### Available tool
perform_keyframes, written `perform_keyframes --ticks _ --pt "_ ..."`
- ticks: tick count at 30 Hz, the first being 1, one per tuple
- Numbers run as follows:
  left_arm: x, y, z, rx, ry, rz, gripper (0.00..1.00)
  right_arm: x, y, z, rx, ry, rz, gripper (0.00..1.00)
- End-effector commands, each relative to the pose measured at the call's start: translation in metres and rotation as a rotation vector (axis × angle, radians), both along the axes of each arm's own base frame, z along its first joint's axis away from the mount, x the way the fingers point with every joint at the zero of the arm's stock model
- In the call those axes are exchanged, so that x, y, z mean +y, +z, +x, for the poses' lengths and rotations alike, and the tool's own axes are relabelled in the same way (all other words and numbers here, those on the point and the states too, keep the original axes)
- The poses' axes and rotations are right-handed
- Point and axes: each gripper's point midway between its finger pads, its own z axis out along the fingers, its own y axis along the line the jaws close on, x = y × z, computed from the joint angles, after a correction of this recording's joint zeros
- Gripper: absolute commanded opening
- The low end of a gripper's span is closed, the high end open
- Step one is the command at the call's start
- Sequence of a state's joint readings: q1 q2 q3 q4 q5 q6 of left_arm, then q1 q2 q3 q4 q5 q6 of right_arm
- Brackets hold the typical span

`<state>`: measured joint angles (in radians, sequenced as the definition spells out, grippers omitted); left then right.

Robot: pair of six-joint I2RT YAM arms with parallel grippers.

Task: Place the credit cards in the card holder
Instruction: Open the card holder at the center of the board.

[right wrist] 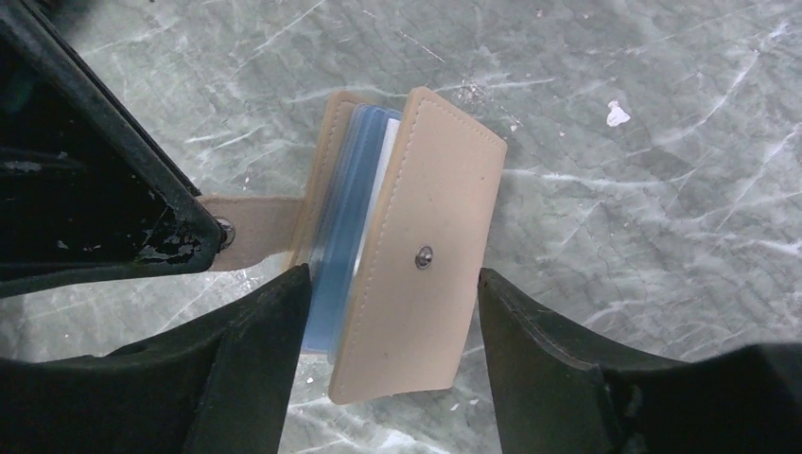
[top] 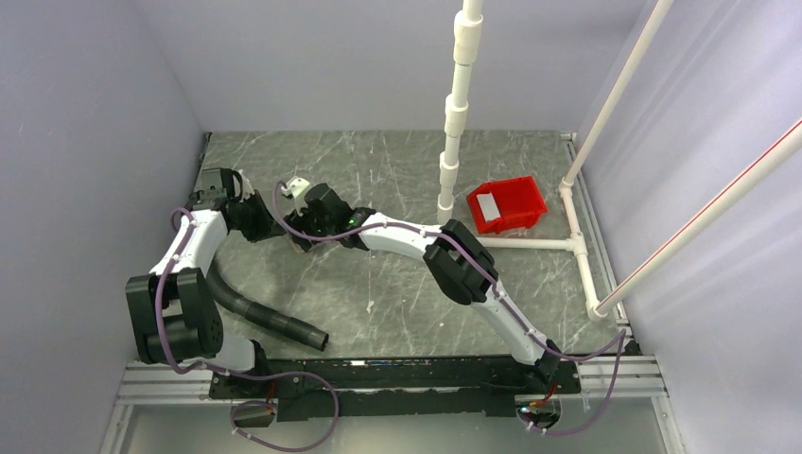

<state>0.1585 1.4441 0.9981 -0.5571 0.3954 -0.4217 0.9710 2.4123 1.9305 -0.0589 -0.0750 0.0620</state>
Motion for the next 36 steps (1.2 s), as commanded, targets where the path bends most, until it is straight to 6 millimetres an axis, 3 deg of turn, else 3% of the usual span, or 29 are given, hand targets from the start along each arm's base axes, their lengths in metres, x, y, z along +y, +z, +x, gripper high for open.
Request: perform_keyframes --ticks 1,6,11,14,19,29,33,36 --pt "0.001 0.015 0.006 -0.078 -0.026 0.013 0.00 0.003 0.013 0.011 -0.035 -0.037 0.017 0.62" --pt "0.004 0.011 0.003 -0.057 -0.014 0.031 0.00 -0.005 0.021 0.020 -0.033 -0.117 0.035 0.44" --pt "0.024 -0.001 -0.008 0.040 0.058 0.125 0.00 -0.018 0.026 0.034 0.023 -0.213 0.067 0.22" --pt "0.029 -0.008 -0.014 0.076 0.072 0.155 0.00 -0.030 0.026 0.045 0.075 -0.272 0.100 0.20" --pt "0.030 -0.018 -0.022 0.126 0.060 0.165 0.00 -0.040 0.026 0.058 0.170 -0.302 0.153 0.02" --pt "0.039 -0.034 -0.033 0.233 0.052 0.212 0.01 -0.041 0.036 0.041 0.409 -0.253 0.198 0.00" --pt "0.044 -0.026 -0.029 0.235 0.087 0.227 0.39 -0.051 0.031 0.036 0.541 -0.285 0.233 0.00" --pt "0.038 -0.002 -0.016 0.142 0.099 0.192 0.55 -0.058 0.025 0.040 0.546 -0.341 0.219 0.00"
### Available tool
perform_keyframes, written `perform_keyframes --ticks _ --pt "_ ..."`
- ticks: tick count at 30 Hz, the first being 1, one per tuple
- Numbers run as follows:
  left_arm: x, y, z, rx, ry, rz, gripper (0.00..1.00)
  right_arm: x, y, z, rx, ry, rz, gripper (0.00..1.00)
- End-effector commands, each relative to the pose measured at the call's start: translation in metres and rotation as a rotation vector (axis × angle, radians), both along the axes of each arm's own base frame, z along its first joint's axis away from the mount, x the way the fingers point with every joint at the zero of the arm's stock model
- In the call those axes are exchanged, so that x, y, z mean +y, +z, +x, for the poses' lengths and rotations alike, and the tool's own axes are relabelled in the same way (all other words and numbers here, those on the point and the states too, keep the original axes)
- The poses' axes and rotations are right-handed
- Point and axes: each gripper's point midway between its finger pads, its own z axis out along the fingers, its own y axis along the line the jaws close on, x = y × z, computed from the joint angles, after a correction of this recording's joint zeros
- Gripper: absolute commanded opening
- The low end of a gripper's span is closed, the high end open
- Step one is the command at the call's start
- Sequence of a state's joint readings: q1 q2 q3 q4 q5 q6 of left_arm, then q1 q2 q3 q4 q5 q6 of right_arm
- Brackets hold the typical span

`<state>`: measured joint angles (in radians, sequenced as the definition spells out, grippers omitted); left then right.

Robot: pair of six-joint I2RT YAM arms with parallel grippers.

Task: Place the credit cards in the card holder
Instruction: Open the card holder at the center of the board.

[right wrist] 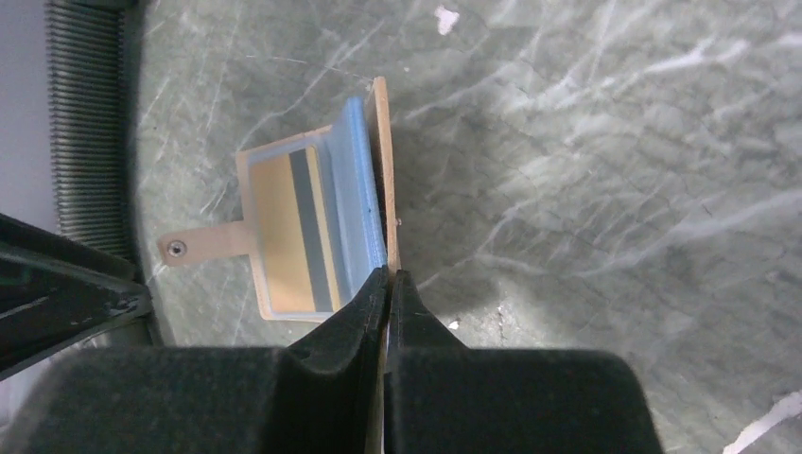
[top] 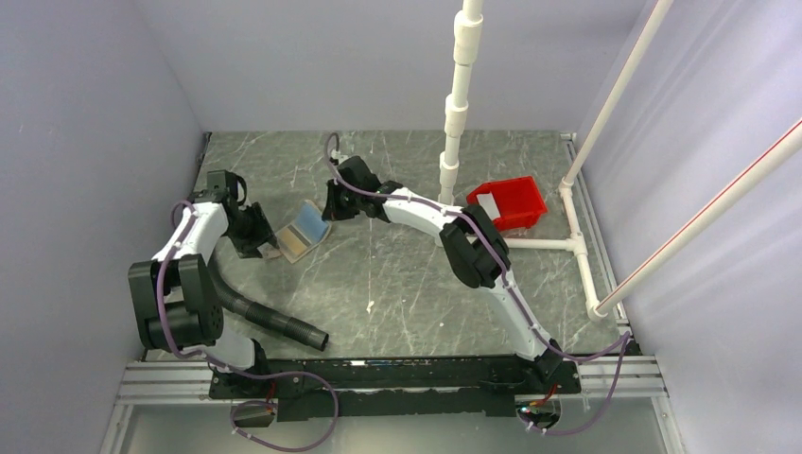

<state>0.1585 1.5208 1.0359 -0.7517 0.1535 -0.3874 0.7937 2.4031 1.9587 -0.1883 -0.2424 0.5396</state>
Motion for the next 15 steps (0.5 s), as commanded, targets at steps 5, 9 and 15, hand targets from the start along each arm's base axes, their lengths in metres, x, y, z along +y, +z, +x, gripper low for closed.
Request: perform_keyframes --ticks 5,9,15 --pt "-0.041 0.061 0.047 -0.250 -0.079 -0.245 0.60 -0.033 0.011 0.015 -0.150 -0.112 -0.293 0.34" --pt "-0.060 0.042 0.063 -0.171 -0.103 -0.394 0.38 -0.043 0.027 0.012 -0.275 -0.079 -0.390 0.56" --pt "-0.044 -0.003 0.058 -0.030 -0.062 -0.311 0.25 0.006 0.057 -0.028 -0.226 0.181 -0.087 0.45"
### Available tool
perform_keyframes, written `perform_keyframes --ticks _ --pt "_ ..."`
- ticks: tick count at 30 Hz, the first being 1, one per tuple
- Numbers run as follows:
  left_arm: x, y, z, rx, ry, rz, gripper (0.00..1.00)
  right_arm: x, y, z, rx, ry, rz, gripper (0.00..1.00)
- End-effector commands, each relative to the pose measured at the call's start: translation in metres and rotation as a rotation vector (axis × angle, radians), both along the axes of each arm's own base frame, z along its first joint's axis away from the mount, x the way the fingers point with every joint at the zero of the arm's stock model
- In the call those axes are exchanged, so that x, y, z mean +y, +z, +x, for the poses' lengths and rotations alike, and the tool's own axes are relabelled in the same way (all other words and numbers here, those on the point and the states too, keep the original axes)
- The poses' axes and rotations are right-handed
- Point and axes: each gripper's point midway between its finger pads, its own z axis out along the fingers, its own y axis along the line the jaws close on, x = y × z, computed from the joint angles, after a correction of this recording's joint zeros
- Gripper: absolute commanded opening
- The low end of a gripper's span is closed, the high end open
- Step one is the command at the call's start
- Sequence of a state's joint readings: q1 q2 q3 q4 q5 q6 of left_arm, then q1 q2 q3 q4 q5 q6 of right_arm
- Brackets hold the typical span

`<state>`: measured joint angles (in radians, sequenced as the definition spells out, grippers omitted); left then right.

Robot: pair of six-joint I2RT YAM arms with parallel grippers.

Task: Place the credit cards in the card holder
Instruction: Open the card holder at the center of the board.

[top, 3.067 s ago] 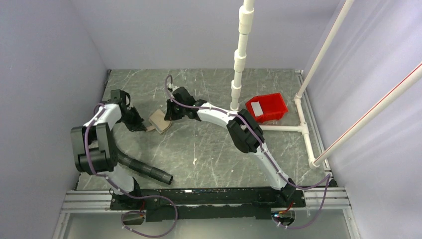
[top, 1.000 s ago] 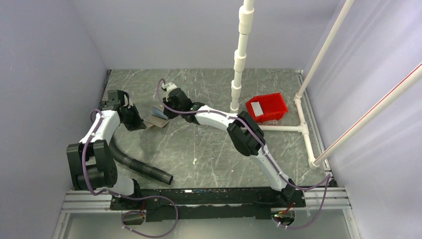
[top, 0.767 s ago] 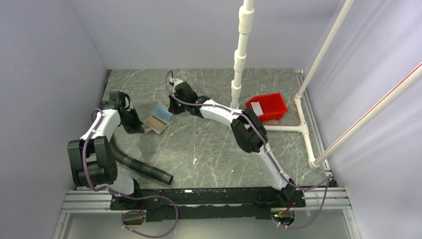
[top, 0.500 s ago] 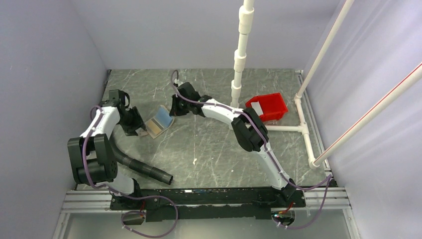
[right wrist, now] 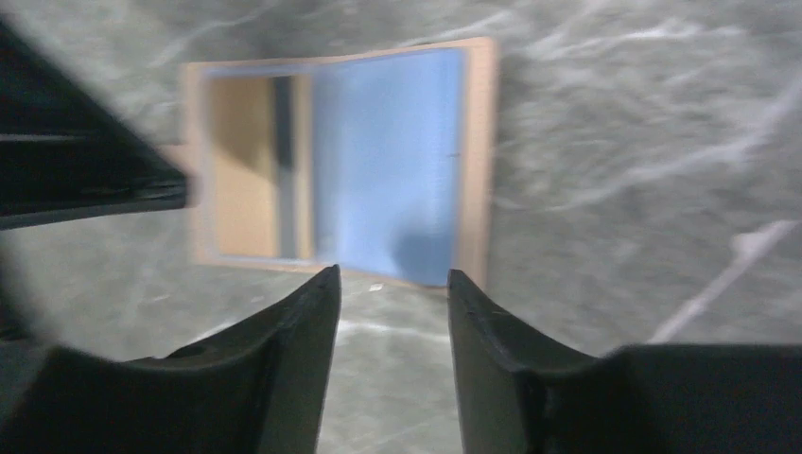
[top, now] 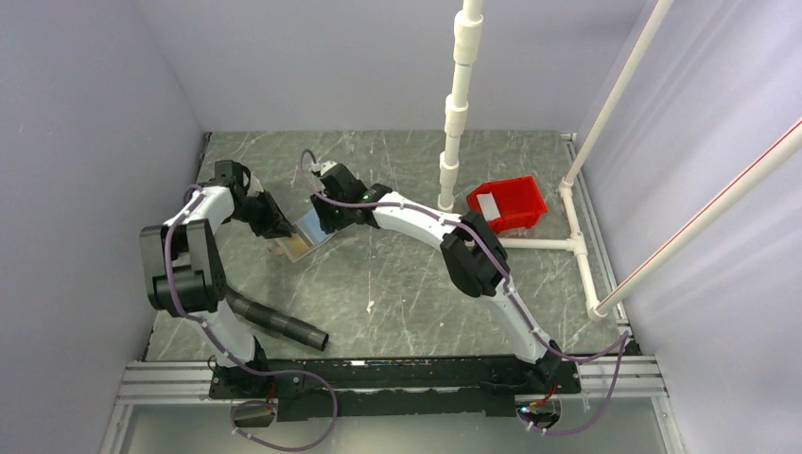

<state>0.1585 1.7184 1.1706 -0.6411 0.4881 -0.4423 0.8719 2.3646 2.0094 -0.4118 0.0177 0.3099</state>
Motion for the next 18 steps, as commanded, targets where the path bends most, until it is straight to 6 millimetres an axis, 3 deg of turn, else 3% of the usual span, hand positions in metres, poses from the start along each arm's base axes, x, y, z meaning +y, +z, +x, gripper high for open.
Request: perform_keyframes --ticks 1,3,6,11,18 --pt "0.005 -0.016 -0.004 0.072 0.001 0.026 0.23 0.039 0.062 -0.022 0.024 0.229 0.272 0.37" --pt "0.011 -0.026 -0.008 0.109 0.008 0.056 0.20 0.052 0.061 -0.026 0.080 0.272 0.369 0.33" --pt "0.020 -0.041 -0.017 0.171 0.013 0.115 0.12 0.057 0.049 -0.017 0.141 0.288 0.427 0.27" --pt "0.034 -0.065 -0.030 0.271 0.004 0.197 0.05 0.041 0.014 0.005 0.135 0.215 0.347 0.23" --pt "0.055 -0.076 -0.032 0.323 0.009 0.311 0.06 0.014 -0.039 -0.011 0.175 0.115 0.203 0.19"
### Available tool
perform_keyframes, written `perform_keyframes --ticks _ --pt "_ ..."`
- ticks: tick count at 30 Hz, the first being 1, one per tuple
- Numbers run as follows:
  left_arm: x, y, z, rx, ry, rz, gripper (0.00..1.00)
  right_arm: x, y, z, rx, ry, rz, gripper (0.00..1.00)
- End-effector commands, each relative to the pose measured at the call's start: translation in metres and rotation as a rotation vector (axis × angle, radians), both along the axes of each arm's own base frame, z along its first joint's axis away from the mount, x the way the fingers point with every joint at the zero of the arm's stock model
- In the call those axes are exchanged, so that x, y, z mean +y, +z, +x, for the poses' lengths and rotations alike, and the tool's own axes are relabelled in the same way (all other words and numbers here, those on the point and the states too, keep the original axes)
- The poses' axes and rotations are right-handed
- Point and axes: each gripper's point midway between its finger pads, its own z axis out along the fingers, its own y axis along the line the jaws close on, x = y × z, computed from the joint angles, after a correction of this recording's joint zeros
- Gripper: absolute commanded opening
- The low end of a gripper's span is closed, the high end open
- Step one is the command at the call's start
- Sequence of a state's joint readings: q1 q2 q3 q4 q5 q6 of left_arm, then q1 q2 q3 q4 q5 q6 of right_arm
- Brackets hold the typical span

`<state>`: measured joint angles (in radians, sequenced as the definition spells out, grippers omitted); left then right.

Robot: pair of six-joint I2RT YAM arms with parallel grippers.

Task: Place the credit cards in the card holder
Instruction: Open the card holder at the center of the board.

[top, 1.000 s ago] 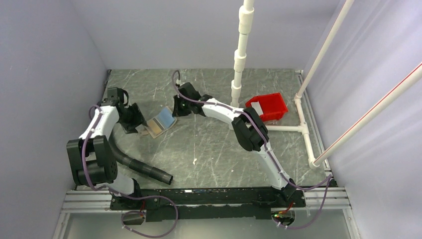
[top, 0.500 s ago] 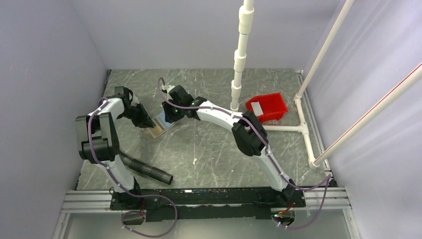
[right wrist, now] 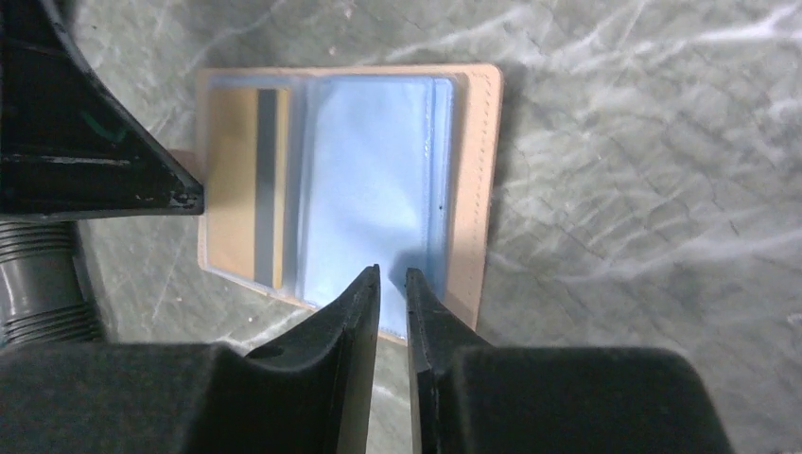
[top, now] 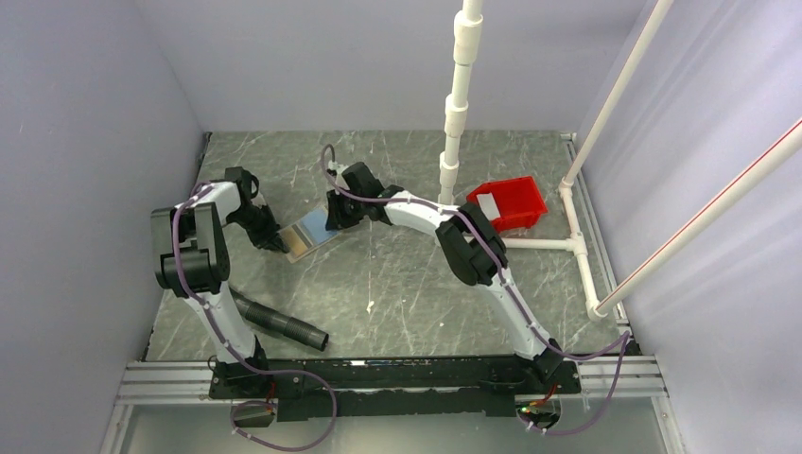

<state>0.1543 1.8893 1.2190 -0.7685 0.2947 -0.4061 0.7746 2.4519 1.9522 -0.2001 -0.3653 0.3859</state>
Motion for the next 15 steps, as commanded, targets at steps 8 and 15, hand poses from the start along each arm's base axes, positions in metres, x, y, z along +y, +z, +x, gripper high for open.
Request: perform_keyframes --ticks 8,15 --pt "0.025 -0.009 0.005 0.037 -0.011 0.123 0.23 -0.002 0.011 -0.033 -0.039 -0.012 -0.075 0.19" --pt "0.016 0.011 0.019 -0.058 -0.025 0.079 0.39 -0.012 0.036 -0.016 -0.145 -0.040 -0.161 0.31"
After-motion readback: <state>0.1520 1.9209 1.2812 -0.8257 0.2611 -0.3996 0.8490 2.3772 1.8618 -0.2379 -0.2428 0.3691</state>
